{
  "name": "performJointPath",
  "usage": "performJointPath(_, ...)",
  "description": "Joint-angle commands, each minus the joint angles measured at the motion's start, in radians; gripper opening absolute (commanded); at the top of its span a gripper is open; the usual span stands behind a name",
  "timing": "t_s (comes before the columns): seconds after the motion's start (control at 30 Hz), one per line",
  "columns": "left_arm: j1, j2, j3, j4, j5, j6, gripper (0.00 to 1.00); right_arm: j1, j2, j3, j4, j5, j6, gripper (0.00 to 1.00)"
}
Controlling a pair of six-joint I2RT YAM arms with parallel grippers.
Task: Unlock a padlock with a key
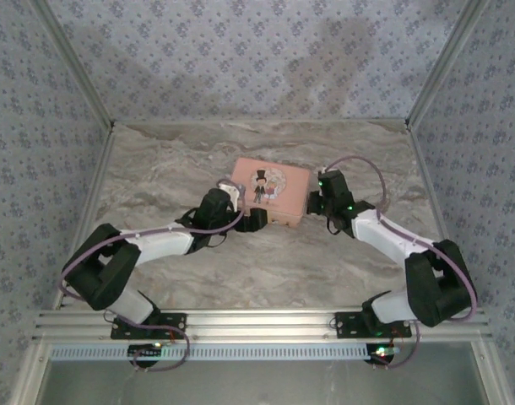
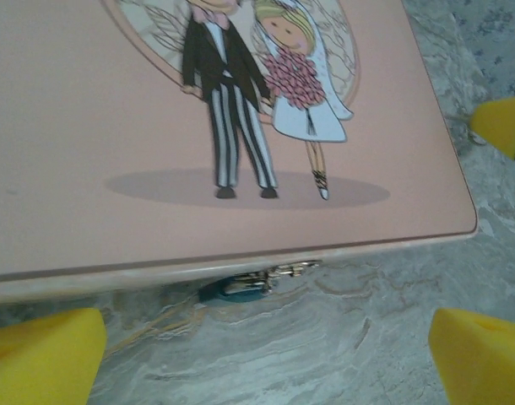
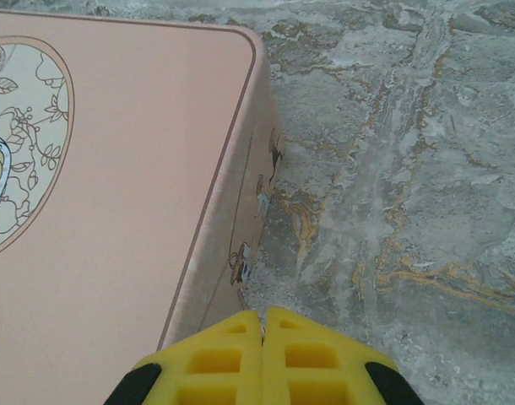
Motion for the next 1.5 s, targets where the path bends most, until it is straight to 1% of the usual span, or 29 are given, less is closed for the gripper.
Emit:
performJointPath(0.0,-0.030,0.053,-0.030,0.165,0.018,0.034,0.98,0.017,0.026,0.044,-0.022,0.060,-0.001,0.00)
performJointPath(0.07,-0.036,0.096,-0.032,0.230,0.037,0.027,0.98,0.023,0.035,0.049,-0.024,0.062,0.002,0.00)
performJointPath(0.13,-0.037,0.133,-0.023,0.252,0.037,0.020,0.98,0.028,0.041,0.050,-0.022,0.067,0.002,0.00)
performJointPath(0.3,-0.041,0.198,-0.056,0.402,0.024,0.019,0.98,0.029,0.051,0.051,-0.021,0.067,0.000,0.00)
performJointPath(0.4,-0.042,0.229,-0.052,0.443,0.030,0.032,0.98,0.029,0.052,0.051,-0.019,0.064,-0.003,0.00)
performJointPath(0.63,-0.047,0.303,-0.027,0.560,0.150,0.059,0.91,0.030,0.054,0.052,-0.022,0.066,-0.010,0.00)
performJointPath(0.83,-0.047,0.321,-0.008,0.610,0.228,0.065,0.83,0.030,0.057,0.054,-0.021,0.067,-0.013,0.00)
performJointPath(1.0,-0.043,0.334,0.006,0.624,0.251,0.065,0.78,0.032,0.063,0.054,-0.019,0.067,-0.009,0.00)
performJointPath(1.1,-0.041,0.354,0.013,0.650,0.276,0.050,0.77,0.035,0.062,0.054,-0.020,0.070,-0.009,0.00)
performJointPath(1.2,-0.041,0.377,0.020,0.666,0.270,0.041,0.78,0.037,0.061,0.055,-0.024,0.073,-0.010,0.00)
performJointPath(1.3,-0.040,0.408,0.015,0.744,0.291,0.009,0.72,0.039,0.060,0.052,-0.024,0.076,-0.013,0.00)
performJointPath(1.4,-0.046,0.428,0.011,0.801,0.316,-0.009,0.72,0.039,0.059,0.054,-0.027,0.076,-0.013,0.00)
performJointPath(1.47,-0.053,0.429,0.009,0.784,0.296,0.005,0.75,0.040,0.059,0.054,-0.026,0.076,-0.013,0.00)
